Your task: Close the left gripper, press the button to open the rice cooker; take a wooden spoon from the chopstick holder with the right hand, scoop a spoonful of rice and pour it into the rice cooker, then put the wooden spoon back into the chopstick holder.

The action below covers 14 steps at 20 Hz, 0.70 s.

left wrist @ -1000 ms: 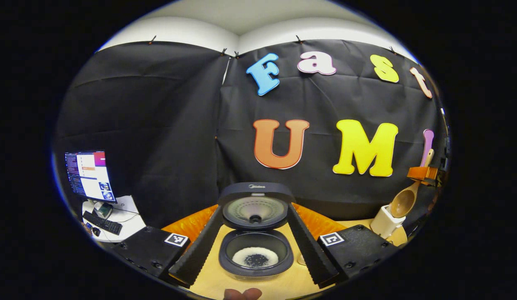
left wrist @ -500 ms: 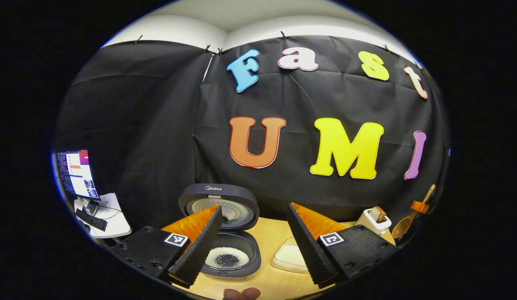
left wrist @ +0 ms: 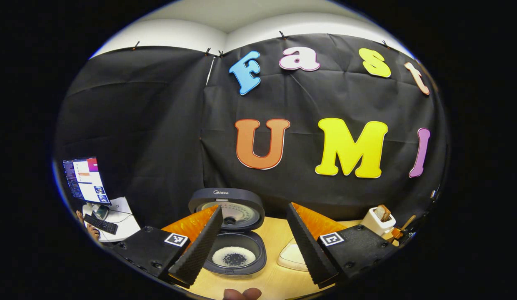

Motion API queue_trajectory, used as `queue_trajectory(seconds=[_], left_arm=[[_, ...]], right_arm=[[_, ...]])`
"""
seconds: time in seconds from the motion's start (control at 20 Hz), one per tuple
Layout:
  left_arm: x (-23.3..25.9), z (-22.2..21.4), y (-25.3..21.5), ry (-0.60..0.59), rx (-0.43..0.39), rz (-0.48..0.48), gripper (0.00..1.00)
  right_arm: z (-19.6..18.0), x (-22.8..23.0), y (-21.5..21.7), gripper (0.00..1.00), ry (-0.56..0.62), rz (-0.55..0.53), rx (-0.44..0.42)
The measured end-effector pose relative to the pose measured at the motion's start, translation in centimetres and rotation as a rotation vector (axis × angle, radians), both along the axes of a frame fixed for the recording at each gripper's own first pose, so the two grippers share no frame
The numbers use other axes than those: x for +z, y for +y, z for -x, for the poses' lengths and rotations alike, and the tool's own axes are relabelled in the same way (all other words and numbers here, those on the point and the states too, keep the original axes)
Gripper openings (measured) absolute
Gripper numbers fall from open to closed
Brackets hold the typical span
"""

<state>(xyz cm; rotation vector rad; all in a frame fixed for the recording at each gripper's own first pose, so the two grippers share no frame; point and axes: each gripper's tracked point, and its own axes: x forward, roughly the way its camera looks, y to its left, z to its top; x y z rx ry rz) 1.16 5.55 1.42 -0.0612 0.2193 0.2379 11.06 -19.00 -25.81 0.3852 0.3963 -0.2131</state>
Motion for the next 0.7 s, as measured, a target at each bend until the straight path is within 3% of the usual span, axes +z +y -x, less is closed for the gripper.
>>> queue_trajectory(seconds=[0.4,0.7], left_arm=[[-0.3,0.8,1.0,0.021,0.03,-0.025,0.99],[-0.3,0.6,1.5,0.024,0.031,-0.036,0.99]], right_arm=[[-0.1,-5.4,0.5,0.01,0.087,0.026,0.039],[0.2,-6.7,0.2,0.05,0.107,0.021,0.032]])
